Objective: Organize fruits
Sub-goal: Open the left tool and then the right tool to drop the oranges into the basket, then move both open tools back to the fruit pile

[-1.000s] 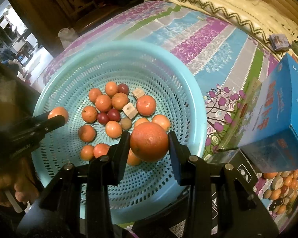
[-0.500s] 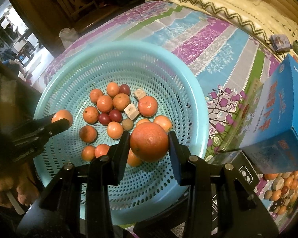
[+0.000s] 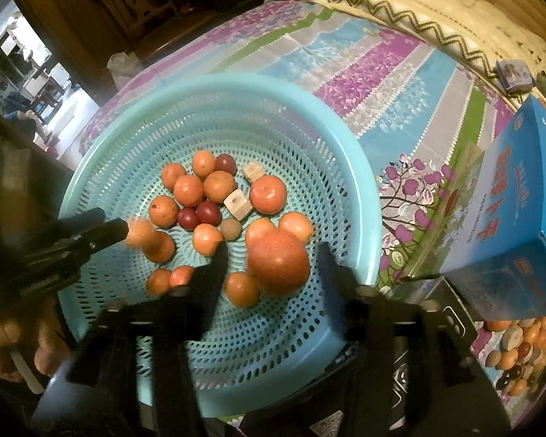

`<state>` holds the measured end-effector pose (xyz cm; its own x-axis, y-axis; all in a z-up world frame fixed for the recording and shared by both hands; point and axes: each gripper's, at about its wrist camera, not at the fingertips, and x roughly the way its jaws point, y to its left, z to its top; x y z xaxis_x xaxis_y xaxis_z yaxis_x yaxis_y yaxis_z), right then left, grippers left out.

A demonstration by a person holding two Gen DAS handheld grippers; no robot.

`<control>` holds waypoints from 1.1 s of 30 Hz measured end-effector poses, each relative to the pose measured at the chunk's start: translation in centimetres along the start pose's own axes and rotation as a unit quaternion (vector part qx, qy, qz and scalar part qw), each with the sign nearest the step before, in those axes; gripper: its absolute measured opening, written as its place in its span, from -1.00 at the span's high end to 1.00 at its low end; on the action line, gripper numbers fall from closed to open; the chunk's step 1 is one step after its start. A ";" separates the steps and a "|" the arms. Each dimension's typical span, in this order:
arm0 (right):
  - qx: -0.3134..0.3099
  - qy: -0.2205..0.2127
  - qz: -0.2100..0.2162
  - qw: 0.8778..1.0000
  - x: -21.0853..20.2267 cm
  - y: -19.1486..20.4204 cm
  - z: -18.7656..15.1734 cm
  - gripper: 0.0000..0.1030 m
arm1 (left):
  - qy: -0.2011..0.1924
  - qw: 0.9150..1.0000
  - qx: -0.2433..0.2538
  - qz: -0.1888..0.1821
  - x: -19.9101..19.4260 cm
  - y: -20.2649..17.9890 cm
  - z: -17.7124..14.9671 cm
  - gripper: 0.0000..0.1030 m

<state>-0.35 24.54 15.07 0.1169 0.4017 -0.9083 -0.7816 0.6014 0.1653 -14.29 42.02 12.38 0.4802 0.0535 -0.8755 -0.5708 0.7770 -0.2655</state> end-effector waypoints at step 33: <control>0.002 -0.206 -0.213 0.955 -9.1 -1.0 -6.0 -0.58 | -0.081 0.996 0.000 -0.047 -2.1 -2.9 -1.6 -0.41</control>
<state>-4.26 16.17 20.88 0.6561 0.3570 -0.6649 -0.6071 0.7730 -0.1841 -14.68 38.65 14.33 0.6317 0.0813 -0.7709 -0.5191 0.7830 -0.3428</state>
